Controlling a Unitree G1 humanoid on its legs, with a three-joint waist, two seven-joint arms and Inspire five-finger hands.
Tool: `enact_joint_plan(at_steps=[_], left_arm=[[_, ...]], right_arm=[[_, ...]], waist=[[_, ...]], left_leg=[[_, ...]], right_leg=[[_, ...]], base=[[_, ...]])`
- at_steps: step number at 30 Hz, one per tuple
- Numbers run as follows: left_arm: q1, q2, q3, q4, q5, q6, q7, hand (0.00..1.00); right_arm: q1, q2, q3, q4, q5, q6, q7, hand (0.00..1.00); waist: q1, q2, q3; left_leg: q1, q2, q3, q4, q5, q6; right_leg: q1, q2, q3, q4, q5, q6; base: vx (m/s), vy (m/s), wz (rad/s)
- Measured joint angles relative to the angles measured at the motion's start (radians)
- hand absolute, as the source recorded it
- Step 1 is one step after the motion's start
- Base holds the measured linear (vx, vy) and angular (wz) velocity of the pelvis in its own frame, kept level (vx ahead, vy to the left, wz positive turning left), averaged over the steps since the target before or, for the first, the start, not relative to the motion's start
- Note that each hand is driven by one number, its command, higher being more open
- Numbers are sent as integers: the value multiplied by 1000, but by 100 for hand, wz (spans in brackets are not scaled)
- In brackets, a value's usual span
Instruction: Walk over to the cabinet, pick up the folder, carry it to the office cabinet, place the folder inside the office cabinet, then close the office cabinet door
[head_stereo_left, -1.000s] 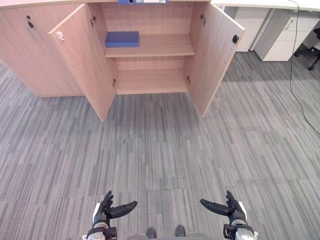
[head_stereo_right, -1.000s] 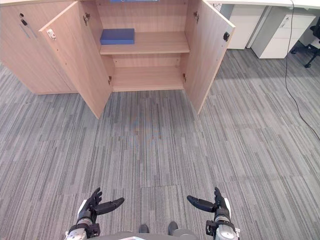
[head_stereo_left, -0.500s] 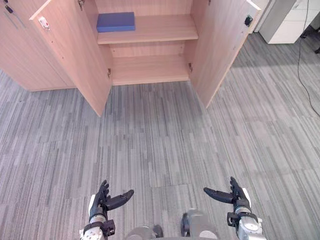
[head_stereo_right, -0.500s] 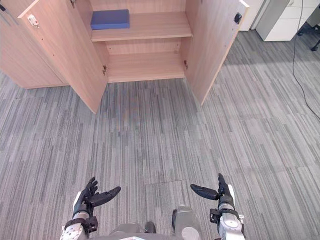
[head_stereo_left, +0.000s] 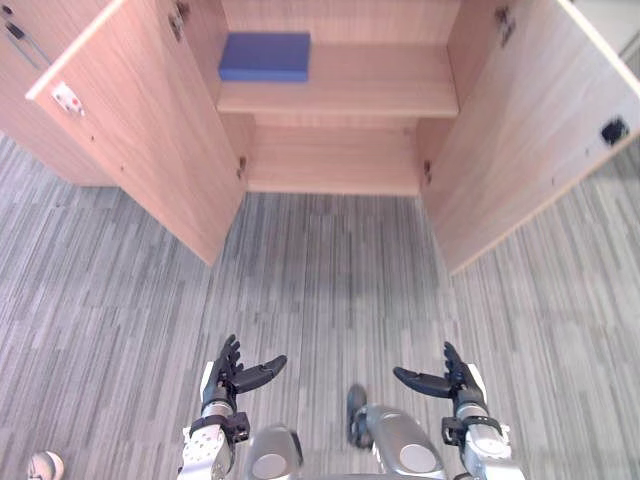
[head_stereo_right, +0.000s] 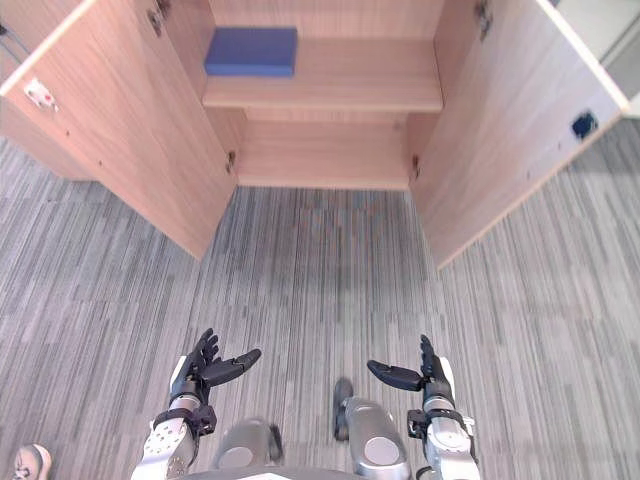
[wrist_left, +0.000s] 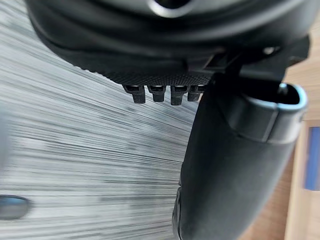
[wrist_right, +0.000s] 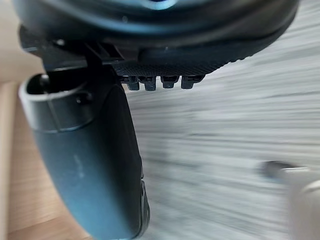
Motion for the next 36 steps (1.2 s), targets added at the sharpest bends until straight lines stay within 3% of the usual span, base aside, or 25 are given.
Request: enact_joint_plan(at_steps=[1,2,3,4,5,6,7,9,10,11,12,14,15,17,18,19,20,21,23,25,27,28,30,32,36], left_arm=[[4,0,0,0,0,0,-1,100],[10,1,1,1,0,1,-3,100],[21,-1,0,6,0,8,-2,100],[27,-4,0,7,0,10,-2,100],[36,-5,-1,11,0,11,-1,100],[36,0,1,20,0,12,4,100],[12,-3,1,22,1,12,6,100],[9,-5,1,22,1,12,7,100],[17,-3,0,23,1,12,7,100],[18,1,0,23,1,12,7,100],[18,14,-1,25,1,12,9,100],[16,27,-4,24,1,8,14,100],[6,38,-3,28,0,8,14,100],[5,44,4,31,-2,6,14,100],[6,45,5,34,-2,6,14,100],[12,51,7,38,-2,6,14,100],[22,53,10,54,-2,6,13,100],[2,17,11,91,-3,18,15,100],[1,-12,7,88,-1,18,8,100],[-5,-42,3,81,-2,19,6,100],[-1,-53,-7,68,-2,18,6,100],[4,-53,-12,57,-1,18,5,100],[12,-49,-12,37,-1,18,6,100],[16,-48,-12,34,-1,18,6,100],[52,-21,-9,-78,1,22,8,100]], right_arm=[[-3,-1,-1,1,9,0,0,100],[-15,-3,-7,16,13,-2,-1,100],[-30,-3,-27,49,14,-1,-4,100],[-36,-4,-39,64,14,1,-9,100],[-39,-4,-45,87,16,6,-17,100],[-35,0,-44,98,16,10,-23,100],[-27,-4,-49,98,13,14,-19,100],[-23,1,-53,112,9,23,-18,100],[-22,9,-50,128,8,27,-16,100],[-23,14,-45,131,7,27,-15,100],[-26,21,-28,132,5,27,-13,100],[-29,24,7,129,-4,24,-6,100],[-32,28,19,129,-14,23,2,100],[-30,31,19,129,-29,23,3,100],[-29,29,19,129,-29,23,2,100],[-18,27,18,129,-30,23,1,100],[9,23,18,130,-31,22,0,100],[-3,-4,16,155,-31,32,-4,100],[6,-10,4,153,-30,30,-6,100],[40,-6,3,151,-29,35,-16,100],[74,2,-5,142,-23,34,-20,100],[69,4,-13,138,-19,33,-21,100],[51,7,-28,139,-18,31,-21,100],[46,0,-51,139,-18,28,-20,100],[52,1,-62,147,-18,28,-21,100]], waist=[[5,-3,-1],[17,-11,2],[25,-14,2],[28,-10,-1],[38,-15,-6],[33,-34,-27],[12,-39,-39],[14,-50,-45],[9,-56,-47],[4,-55,-47],[-7,-56,-47],[-13,-50,-50],[-19,-42,-46],[-27,-40,-47],[-28,-41,-48],[-29,-56,-59],[-31,-79,-72],[-25,-29,-82],[-31,-22,-86],[-33,-16,-81],[-23,-17,-82],[-15,-16,-83],[-10,-10,-87],[-7,22,-106],[-8,17,-120]], left_leg=[[-26,-15,-1,-91,-2,-3],[-54,-51,-12,-320,10,-16],[-55,-89,-38,-571,74,-31],[-54,-103,-52,-673,137,-33],[-35,-119,-62,-719,257,-36],[-26,-148,-57,-708,287,32],[-36,-173,-46,-658,241,73],[4,-187,-23,-630,191,80],[105,-201,-5,-641,134,92],[147,-204,-4,-651,114,94],[224,-206,-4,-671,93,98],[334,-196,-3,-737,90,98],[400,-170,-6,-778,90,98],[437,-139,-7,-780,83,85],[451,-132,-8,-778,72,66],[470,-136,-9,-773,47,24],[489,-148,-24,-750,-4,-34],[480,-104,-43,-711,-21,-37],[432,-94,-75,-601,6,-64],[328,-41,-90,-329,32,-106],[275,-5,-47,-253,-7,-94],[256,-7,-18,-318,-16,-75],[245,-18,-10,-461,-3,-70],[253,-35,-16,-702,134,-46],[319,-87,-15,-868,179,-28]], right_leg=[[27,-4,10,-20,1,11],[77,-20,37,-49,-10,36],[126,-37,65,-74,-31,53],[151,-41,79,-89,-41,63],[183,-54,107,-103,-58,82],[184,-88,132,-86,-69,91],[139,-123,155,27,-72,98],[108,-141,183,171,-68,119],[35,-163,195,437,-5,224],[-1,-167,197,554,34,261],[-67,-174,178,735,3,219],[-163,-178,106,807,-66,148],[-216,-155,50,711,-110,121],[-274,-124,13,493,-117,124],[-285,-110,3,394,-97,123],[-283,-96,9,216,-3,114],[-285,-95,44,93,216,56],[-292,-61,31,137,196,39],[-276,-64,22,150,130,41],[-186,-68,-25,116,92,29],[-95,-68,-62,63,82,23],[-64,-69,-62,34,82,24],[-53,-69,-58,20,82,28],[-47,-54,-53,5,82,49],[-33,-85,-50,-53,102,88]], base=[[590,33,-50],[606,78,-59],[626,114,-64],[514,141,-71],[666,242,-61],[800,309,-33],[797,307,-7],[575,217,-17],[607,202,-38],[676,194,-33],[400,77,-16],[491,18,-16],[512,-53,-4],[428,-116,13],[457,-163,14],[494,-173,21],[578,-195,10],[477,-148,9],[427,-175,18],[410,-184,58],[243,-81,49],[243,-43,18],[164,-4,-7],[151,71,-5],[102,115,7]])
